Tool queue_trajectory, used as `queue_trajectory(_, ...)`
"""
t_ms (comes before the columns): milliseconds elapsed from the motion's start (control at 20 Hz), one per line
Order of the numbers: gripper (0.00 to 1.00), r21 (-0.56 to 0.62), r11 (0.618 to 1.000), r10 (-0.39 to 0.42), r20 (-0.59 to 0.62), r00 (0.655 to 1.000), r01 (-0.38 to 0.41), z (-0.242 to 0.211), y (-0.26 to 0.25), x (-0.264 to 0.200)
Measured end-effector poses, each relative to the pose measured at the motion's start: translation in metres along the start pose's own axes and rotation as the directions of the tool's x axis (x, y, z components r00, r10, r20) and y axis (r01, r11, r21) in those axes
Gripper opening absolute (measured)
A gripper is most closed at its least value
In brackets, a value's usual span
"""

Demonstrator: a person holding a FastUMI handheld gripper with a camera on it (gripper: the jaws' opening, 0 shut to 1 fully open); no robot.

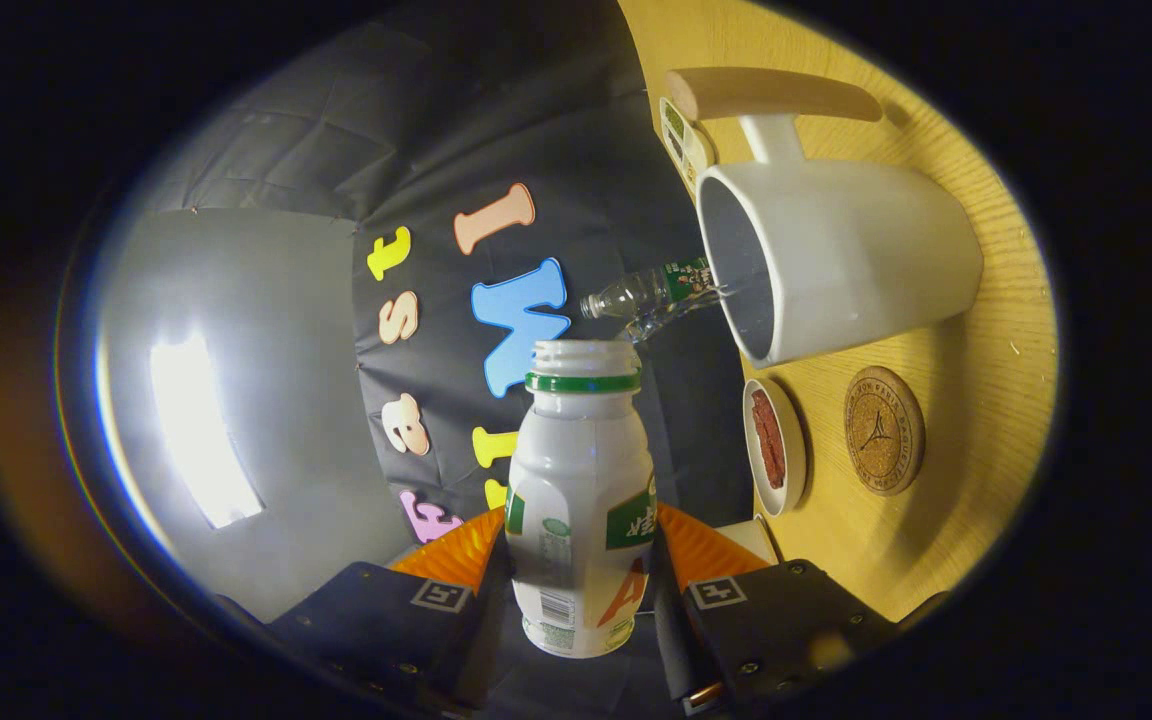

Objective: Take the bottle from table, then pour the juice into the cup, finally place the bottle on the coaster

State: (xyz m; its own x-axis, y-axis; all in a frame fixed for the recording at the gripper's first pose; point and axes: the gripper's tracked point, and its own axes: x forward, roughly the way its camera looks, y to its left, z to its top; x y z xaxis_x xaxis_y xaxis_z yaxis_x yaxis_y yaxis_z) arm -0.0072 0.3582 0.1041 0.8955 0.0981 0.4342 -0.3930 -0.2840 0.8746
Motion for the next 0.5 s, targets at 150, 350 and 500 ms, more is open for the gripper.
queue_trajectory(150,0.64,0.006,1.0,-0.001,0.006,1.0,0.001,0.0021,-0.0011,-0.0003)
queue_trajectory(350,0.64,0.026,1.0,-0.003,0.019,1.0,0.003,0.0047,0.0008,-0.001)
queue_trajectory(500,0.64,0.051,0.999,-0.001,0.022,1.0,-0.001,0.0066,0.0019,0.0027)
